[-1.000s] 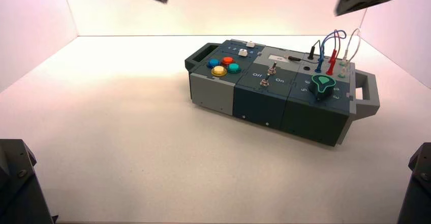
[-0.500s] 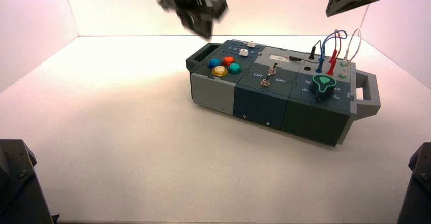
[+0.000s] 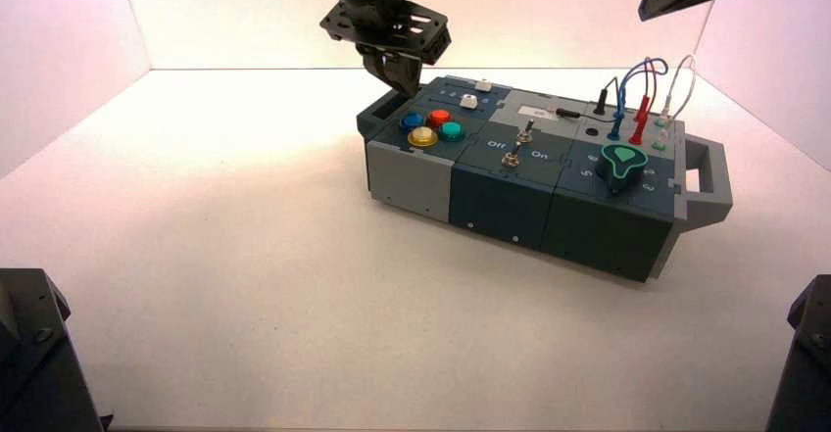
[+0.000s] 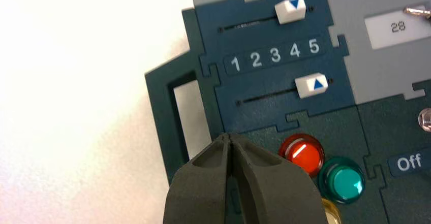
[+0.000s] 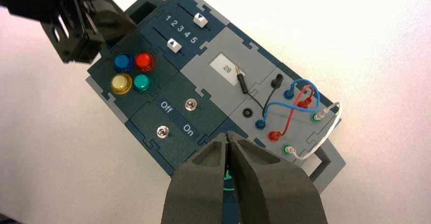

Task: Flip the bottom switch off with the right gripper.

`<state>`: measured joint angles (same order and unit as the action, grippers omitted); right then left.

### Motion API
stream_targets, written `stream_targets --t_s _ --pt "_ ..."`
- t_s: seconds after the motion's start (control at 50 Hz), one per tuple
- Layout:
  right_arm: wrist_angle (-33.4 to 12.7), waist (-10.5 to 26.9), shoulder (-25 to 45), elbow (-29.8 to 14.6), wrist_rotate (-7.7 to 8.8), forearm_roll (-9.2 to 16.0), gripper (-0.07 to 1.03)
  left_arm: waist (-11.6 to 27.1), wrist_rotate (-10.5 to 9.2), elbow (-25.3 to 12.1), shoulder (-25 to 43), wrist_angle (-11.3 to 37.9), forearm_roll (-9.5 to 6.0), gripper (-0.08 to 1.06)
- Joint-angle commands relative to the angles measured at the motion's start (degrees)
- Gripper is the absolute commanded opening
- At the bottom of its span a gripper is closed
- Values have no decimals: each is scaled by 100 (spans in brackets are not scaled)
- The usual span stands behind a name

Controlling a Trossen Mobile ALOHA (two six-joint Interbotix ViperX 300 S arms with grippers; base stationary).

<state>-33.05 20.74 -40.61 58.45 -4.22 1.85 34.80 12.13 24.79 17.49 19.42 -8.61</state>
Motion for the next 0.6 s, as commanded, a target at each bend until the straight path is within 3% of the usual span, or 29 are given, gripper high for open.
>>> stream_targets --t_s 0.02,0.6 --pt "-9 18 -26 -35 -18 18 -2 -62 26 -167 -114 -53 18 -3" --pt "-26 18 -35 -26 -18 141 -2 -334 149 -246 149 -53 53 -3"
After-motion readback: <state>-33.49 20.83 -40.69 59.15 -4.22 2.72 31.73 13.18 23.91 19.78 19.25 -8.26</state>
